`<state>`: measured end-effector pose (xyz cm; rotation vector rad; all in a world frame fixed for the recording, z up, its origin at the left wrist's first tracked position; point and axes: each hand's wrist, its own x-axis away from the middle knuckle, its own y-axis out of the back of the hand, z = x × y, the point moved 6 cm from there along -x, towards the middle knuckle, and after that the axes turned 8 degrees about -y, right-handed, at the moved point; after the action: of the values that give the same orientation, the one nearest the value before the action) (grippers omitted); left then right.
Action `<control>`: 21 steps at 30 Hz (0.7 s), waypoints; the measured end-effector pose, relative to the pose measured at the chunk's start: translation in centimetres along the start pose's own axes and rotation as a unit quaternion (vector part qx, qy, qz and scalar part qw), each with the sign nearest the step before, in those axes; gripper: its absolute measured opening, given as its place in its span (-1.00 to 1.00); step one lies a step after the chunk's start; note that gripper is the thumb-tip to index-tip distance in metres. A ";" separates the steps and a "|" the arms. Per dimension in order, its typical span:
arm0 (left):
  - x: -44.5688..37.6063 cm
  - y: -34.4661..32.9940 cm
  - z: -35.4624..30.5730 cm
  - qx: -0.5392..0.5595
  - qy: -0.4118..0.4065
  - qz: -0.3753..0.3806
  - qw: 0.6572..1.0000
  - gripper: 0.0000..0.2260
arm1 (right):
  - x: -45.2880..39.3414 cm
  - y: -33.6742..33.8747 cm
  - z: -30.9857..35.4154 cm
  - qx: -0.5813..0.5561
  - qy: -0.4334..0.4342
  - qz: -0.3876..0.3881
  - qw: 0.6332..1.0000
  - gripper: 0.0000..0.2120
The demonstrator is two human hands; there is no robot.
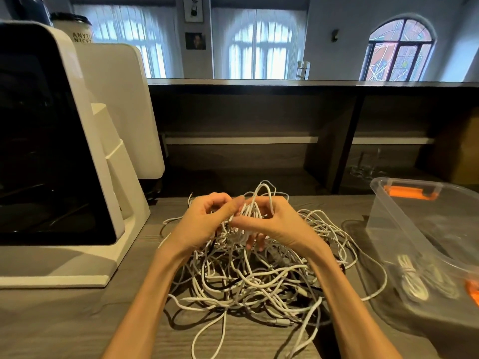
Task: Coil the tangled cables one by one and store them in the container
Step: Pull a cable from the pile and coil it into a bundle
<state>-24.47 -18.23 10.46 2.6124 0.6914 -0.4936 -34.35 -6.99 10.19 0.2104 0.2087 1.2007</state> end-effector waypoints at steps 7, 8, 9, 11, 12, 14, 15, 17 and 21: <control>0.1 -1.1 0.5 -0.034 -0.017 0.077 0.996 -0.79 | 0.0 0.4 0.3 -0.061 0.015 0.011 0.998 -0.65; 0.2 -1.1 0.3 -0.024 -0.022 0.085 0.996 -0.82 | 0.0 0.4 0.3 -0.078 0.013 0.003 0.997 -0.69; 0.4 -1.0 0.2 -0.017 -0.020 0.088 0.996 -0.82 | 0.0 0.4 0.2 -0.085 0.010 -0.005 0.996 -0.71; 0.6 -0.5 -0.1 -0.002 -0.002 0.075 0.997 -0.80 | 0.3 0.3 0.3 -0.074 0.011 -0.015 0.997 -0.73; 0.7 -0.1 -0.5 0.012 0.002 0.057 0.998 -0.79 | 0.5 0.3 0.5 -0.065 0.011 -0.018 0.998 -0.73; 0.7 1.1 -1.5 0.045 0.008 0.008 0.999 -0.67 | 1.2 0.6 1.6 -0.044 0.014 -0.031 0.998 -0.76; 0.7 1.6 -2.0 0.056 0.021 0.011 0.998 -0.53 | 1.6 0.7 2.4 -0.030 0.019 -0.037 0.999 -0.77; 0.9 1.1 -3.4 0.072 0.062 0.086 0.992 -0.20 | 2.2 0.4 4.5 0.013 0.036 -0.043 0.998 -0.78; 0.8 -0.5 -8.1 -0.018 0.041 0.147 0.988 -0.31 | 3.6 -0.9 9.4 0.158 0.106 -0.090 0.978 -0.88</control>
<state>-22.19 -13.84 16.95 2.6496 0.3241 -0.2835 -29.73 -4.38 18.84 0.3336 0.5948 1.0049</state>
